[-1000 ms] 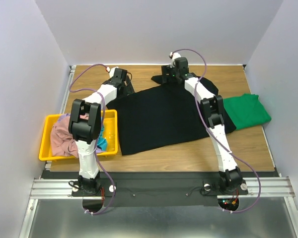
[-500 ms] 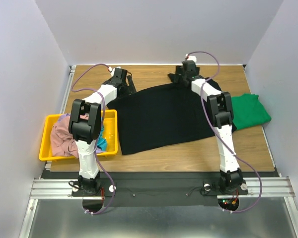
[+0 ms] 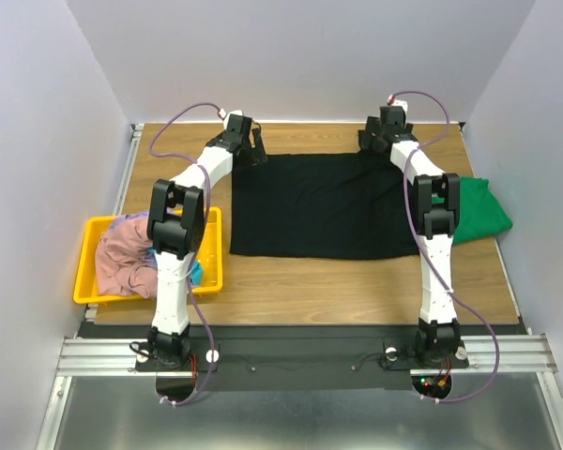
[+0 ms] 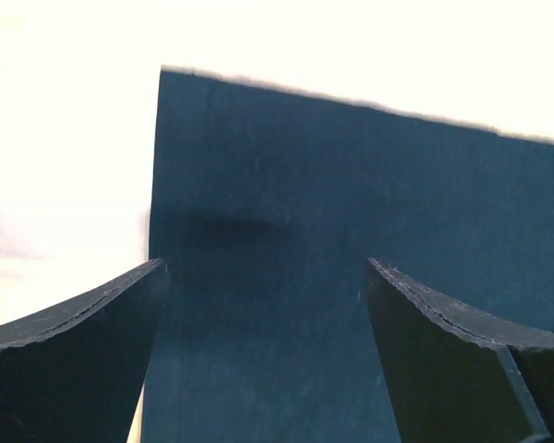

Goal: Fold and stack the t-shirts
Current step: Fold the tshirt

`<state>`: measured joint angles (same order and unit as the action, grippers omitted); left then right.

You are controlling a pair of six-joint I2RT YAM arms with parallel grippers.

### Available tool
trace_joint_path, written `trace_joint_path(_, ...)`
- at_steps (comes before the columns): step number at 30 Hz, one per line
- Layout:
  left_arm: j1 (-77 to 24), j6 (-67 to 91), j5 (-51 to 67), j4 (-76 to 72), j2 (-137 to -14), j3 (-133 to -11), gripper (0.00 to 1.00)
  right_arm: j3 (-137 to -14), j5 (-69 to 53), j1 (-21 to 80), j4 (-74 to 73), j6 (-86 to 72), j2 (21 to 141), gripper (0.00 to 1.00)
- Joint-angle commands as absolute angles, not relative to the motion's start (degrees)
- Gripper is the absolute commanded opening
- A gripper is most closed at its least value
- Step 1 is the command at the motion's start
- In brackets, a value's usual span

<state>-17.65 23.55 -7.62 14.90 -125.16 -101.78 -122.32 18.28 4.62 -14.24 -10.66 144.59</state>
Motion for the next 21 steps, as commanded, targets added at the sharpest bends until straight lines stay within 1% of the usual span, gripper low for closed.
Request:
trace_joint_path(1,-16.61,21.27,-10.73,18.8,-128.31,-110.2,0.99,-129.98,11.96,5.8,-15.03,-6.86,145.55,1.0)
trace_joint_path(5,-15.82,22.23,-9.76,20.39,-132.97,-116.79,0.99,-134.9,11.51,5.8,-13.8,-5.63,147.21,1.0)
trace_joint_path(9,-15.73,22.85,-9.58,22.15,-139.46,-125.93,0.99,-139.56,10.55,5.8,-12.84,-3.96,150.99,1.0)
trace_joint_path(11,-15.73,23.11,-9.75,25.39,-142.28,-131.01,0.99,-141.05,9.41,5.89,-12.22,-2.73,153.35,1.0)
trace_joint_path(15,-15.29,23.99,-9.5,24.7,-143.43,-131.49,0.99,-142.73,8.0,5.8,-10.82,-3.77,156.7,1.0)
trace_joint_path(18,-15.21,24.34,-10.11,23.47,-145.01,-131.75,0.99,-142.82,4.32,5.89,-9.23,-5.54,158.55,1.0)
trace_joint_path(21,-15.21,24.52,-10.81,23.73,-146.42,-133.32,0.99,-143.17,5.0,6.15,-8.61,-4.84,160.04,1.0)
